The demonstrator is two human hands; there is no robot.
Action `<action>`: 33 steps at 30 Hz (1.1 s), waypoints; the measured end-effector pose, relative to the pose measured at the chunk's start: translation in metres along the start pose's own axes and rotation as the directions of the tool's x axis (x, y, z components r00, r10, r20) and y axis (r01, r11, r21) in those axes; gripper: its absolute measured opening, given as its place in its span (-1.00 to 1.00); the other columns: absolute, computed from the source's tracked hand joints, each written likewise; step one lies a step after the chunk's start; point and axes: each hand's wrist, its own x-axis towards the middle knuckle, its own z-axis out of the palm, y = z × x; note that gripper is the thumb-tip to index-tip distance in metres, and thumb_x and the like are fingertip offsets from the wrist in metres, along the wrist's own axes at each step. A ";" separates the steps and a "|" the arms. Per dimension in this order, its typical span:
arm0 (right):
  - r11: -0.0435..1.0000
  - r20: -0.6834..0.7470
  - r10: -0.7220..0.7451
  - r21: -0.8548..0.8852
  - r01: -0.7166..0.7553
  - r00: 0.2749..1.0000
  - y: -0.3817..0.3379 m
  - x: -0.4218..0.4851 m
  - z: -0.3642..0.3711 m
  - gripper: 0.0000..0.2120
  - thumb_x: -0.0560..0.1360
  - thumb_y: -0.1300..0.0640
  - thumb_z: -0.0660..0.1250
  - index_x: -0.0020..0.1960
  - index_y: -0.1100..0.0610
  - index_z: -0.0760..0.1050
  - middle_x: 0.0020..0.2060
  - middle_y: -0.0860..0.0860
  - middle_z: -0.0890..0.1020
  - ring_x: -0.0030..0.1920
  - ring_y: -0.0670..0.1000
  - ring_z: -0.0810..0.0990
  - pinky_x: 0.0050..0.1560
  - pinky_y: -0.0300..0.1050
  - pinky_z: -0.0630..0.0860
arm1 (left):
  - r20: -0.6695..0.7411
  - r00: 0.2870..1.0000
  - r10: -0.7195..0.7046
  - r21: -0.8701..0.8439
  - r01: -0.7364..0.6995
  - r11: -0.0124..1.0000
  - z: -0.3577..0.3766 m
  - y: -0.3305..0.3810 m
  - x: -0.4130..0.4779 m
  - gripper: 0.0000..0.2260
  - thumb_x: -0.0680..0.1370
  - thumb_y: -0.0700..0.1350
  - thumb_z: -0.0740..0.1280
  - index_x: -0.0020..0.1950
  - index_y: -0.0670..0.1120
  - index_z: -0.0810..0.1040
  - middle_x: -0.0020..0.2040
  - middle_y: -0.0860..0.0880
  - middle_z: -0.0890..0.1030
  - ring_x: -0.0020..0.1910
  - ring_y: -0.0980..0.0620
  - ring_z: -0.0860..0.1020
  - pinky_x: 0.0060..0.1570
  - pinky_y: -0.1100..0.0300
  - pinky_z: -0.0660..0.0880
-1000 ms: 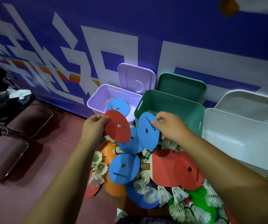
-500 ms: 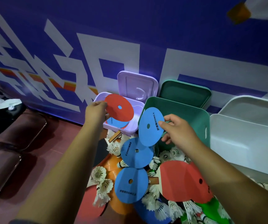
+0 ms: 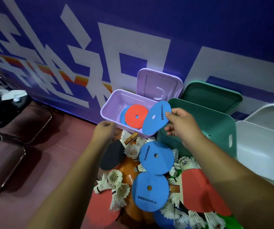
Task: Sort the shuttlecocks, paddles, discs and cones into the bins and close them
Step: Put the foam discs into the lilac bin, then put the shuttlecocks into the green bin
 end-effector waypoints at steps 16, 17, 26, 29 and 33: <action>0.973 0.157 0.229 -0.030 -0.227 0.961 0.009 0.004 0.061 -0.90 0.68 0.23 0.26 0.08 0.23 0.53 -0.11 0.18 0.70 -0.15 0.13 0.70 -0.03 0.05 0.69 | 0.013 0.998 -0.060 0.011 0.059 0.998 -0.052 -0.066 0.003 -0.80 0.68 -0.17 0.30 0.10 -0.30 0.62 0.05 -0.24 0.70 -0.14 -0.14 0.63 0.09 -0.14 0.63; 0.972 0.169 0.234 -0.068 -0.226 0.957 0.018 0.003 0.060 -0.90 0.68 0.21 0.29 0.11 0.23 0.54 -0.11 0.18 0.72 -0.18 0.11 0.71 -0.05 0.06 0.70 | 0.014 0.998 -0.063 0.009 0.063 0.998 -0.052 -0.070 0.002 -0.80 0.68 -0.17 0.30 0.10 -0.29 0.63 0.05 -0.25 0.70 -0.13 -0.15 0.64 0.11 -0.16 0.64; 0.933 0.324 0.236 -0.339 -0.120 0.916 0.070 -0.021 0.078 -0.86 0.64 0.08 0.32 0.10 0.10 0.62 -0.11 0.06 0.77 -0.21 0.03 0.69 -0.17 -0.03 0.63 | -0.036 0.995 -0.093 0.033 0.094 0.995 -0.068 -0.111 -0.009 -0.80 0.68 -0.16 0.31 0.14 -0.29 0.61 -0.01 -0.19 0.70 -0.18 -0.09 0.63 -0.19 0.11 0.55; 0.914 0.391 0.226 -0.403 -0.055 0.892 0.082 -0.030 0.091 -0.86 0.64 0.07 0.31 0.07 0.04 0.64 -0.15 -0.01 0.77 -0.18 0.01 0.72 -0.12 -0.02 0.67 | -0.035 0.996 -0.082 0.100 0.085 0.991 -0.075 -0.130 -0.019 -0.88 0.64 -0.24 0.34 0.10 -0.26 0.62 -0.07 -0.19 0.69 -0.20 -0.07 0.60 -0.17 0.07 0.50; 0.876 0.465 0.201 -0.480 0.055 0.862 0.095 -0.043 0.109 -0.87 0.64 0.03 0.33 0.02 -0.01 0.65 -0.13 -0.04 0.75 -0.18 -0.01 0.72 -0.15 -0.01 0.69 | 0.018 0.997 -0.076 0.290 0.067 0.955 -0.074 -0.150 -0.036 -0.80 0.51 -0.36 0.32 0.00 -0.11 0.65 -0.22 -0.10 0.66 -0.38 0.05 0.56 -0.38 0.19 0.50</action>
